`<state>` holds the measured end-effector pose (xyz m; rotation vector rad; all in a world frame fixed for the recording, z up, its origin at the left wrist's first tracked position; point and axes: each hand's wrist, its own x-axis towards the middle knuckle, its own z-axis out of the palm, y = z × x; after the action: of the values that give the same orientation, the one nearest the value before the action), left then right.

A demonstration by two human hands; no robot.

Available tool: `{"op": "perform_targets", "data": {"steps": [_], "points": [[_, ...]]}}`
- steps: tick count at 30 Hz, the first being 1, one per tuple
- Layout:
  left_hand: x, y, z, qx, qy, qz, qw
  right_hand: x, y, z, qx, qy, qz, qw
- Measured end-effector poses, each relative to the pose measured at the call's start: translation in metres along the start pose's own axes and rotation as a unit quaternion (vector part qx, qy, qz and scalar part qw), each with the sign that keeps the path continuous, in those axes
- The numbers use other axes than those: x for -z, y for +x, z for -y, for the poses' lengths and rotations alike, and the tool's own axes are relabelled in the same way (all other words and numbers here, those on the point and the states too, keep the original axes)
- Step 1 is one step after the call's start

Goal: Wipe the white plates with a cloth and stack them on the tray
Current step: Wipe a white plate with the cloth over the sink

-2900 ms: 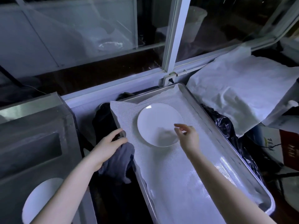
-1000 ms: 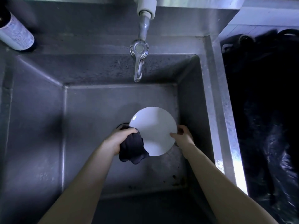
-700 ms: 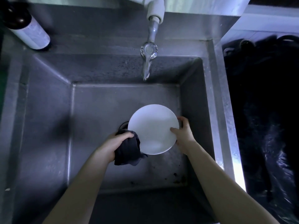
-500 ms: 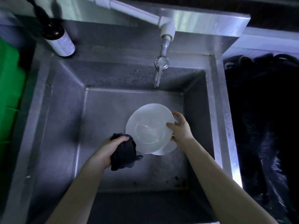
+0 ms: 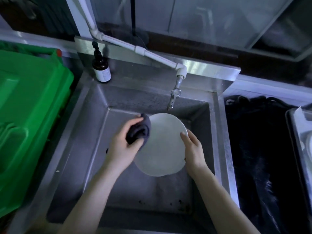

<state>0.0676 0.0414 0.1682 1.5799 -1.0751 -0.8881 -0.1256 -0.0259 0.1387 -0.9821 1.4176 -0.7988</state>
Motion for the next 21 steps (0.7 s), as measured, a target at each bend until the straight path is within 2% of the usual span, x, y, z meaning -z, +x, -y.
{"op": "perform_targets", "data": {"steps": [1,3,5,8,12,14,18,21], "points": [[-0.008,-0.005,-0.007,-0.066,0.039,0.049,0.996,-0.002,-0.007,0.005,0.002,0.020,-0.010,1.000],[-0.024,-0.019,-0.014,-0.170,0.135,0.158,0.963,-0.001,-0.018,0.014,0.004,0.066,-0.005,0.998],[-0.031,-0.032,-0.016,-0.224,0.192,0.218,0.930,0.006,-0.026,0.020,0.001,0.106,0.001,0.994],[-0.027,-0.037,-0.022,-0.258,0.198,0.151,0.933,0.028,-0.039,0.027,-0.016,0.155,-0.022,0.987],[-0.049,-0.053,-0.038,-0.353,0.312,0.091,0.877,0.055,-0.059,0.033,-0.020,0.210,-0.010,0.978],[-0.068,-0.068,-0.050,-0.373,0.307,0.089,0.871,0.064,-0.066,0.040,-0.020,0.241,-0.010,0.970],[-0.105,-0.073,-0.084,-0.377,0.324,0.057,0.866,0.081,-0.082,0.053,0.022,0.244,-0.007,0.969],[-0.113,-0.051,-0.107,-0.323,0.351,-0.003,0.879,0.096,-0.098,0.059,0.038,0.233,0.010,0.972]]}}
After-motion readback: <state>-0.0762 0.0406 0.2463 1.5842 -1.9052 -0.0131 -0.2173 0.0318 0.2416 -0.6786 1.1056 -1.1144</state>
